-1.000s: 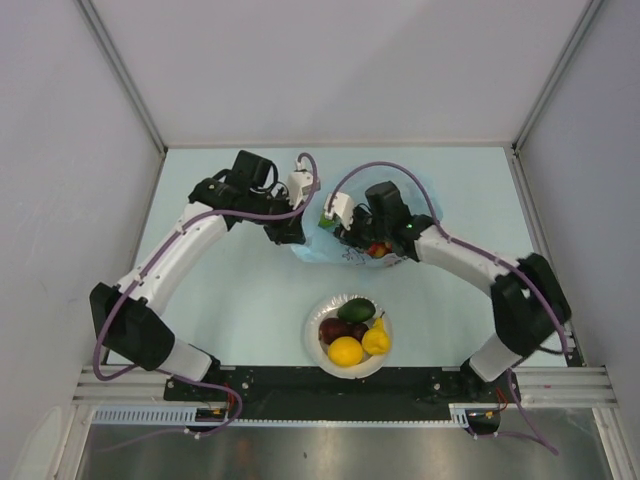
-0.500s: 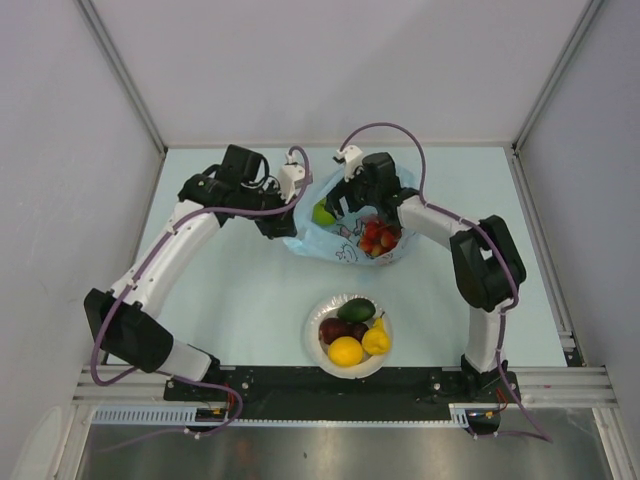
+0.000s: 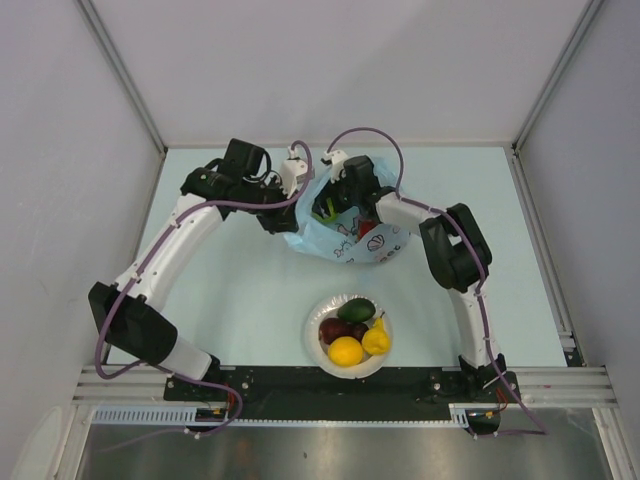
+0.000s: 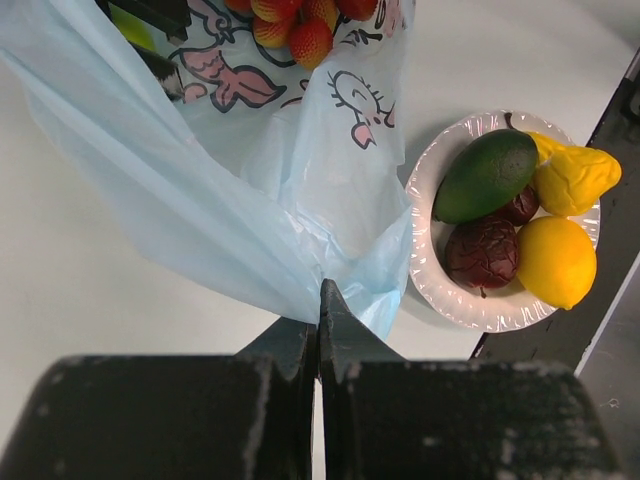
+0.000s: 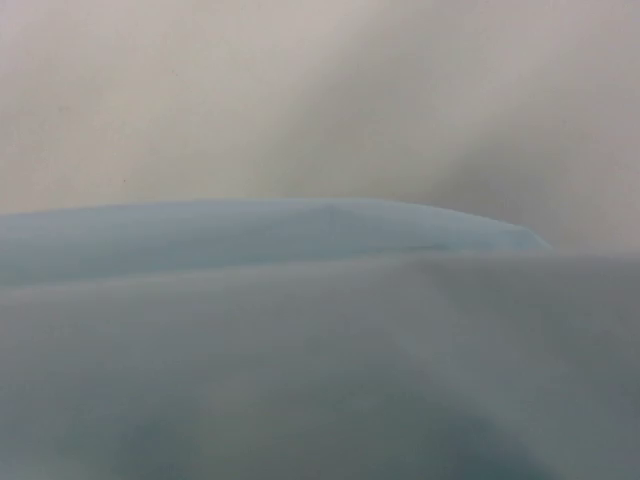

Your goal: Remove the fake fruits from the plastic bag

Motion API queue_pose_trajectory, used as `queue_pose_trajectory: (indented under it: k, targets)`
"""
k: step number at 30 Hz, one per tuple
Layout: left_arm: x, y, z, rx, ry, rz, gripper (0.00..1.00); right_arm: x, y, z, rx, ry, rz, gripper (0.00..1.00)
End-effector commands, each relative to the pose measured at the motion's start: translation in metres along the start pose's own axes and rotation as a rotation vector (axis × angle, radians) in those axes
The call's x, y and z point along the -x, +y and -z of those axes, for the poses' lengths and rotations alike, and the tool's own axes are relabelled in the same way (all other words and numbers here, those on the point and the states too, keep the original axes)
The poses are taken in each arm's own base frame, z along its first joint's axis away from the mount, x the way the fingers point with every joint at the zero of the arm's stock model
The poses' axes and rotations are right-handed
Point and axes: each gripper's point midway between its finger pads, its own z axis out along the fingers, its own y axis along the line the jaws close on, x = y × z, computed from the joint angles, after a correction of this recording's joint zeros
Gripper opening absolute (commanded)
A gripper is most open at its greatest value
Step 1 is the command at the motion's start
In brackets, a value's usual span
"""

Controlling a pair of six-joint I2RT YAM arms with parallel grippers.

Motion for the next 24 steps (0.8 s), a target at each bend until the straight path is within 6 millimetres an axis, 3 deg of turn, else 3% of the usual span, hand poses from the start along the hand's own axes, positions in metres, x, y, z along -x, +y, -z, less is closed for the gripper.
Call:
queue_pose_trajectory:
  k: [1,3,8,11,15,16,19,20,24]
  targets:
    - [0.01,-0.002,0.007,0.004,-0.036,-0.033,0.0,0.027,-0.011,0.008,-0.032,-0.049,0.035,0.74]
    - [0.008,0.0,0.005,0.01,-0.03,-0.026,0.0,0.035,-0.008,0.016,-0.008,-0.057,0.046,0.67]
    - [0.013,0.007,-0.004,0.009,-0.038,-0.014,0.0,0.064,0.015,0.06,0.066,-0.054,0.086,0.54]
    - [0.02,0.01,-0.008,0.004,-0.05,-0.01,0.0,0.062,0.027,0.078,0.096,-0.022,0.095,0.49]
    - [0.026,0.011,-0.008,0.003,-0.067,-0.008,0.0,0.044,0.032,0.083,0.101,0.027,0.1,0.43]
    - [0.027,0.01,-0.008,-0.001,-0.07,-0.011,0.0,0.041,0.033,0.081,0.097,0.034,0.098,0.45]
    - [0.024,0.008,-0.006,0.0,-0.067,-0.009,0.0,0.021,0.029,0.067,0.046,0.083,0.07,0.67]
    - [0.024,0.006,-0.006,-0.004,-0.068,-0.009,0.0,0.02,0.023,0.063,0.003,0.076,0.047,0.78]
    - [0.019,0.003,-0.002,-0.003,-0.065,-0.005,0.0,0.003,0.007,0.042,-0.072,0.098,0.008,1.0]
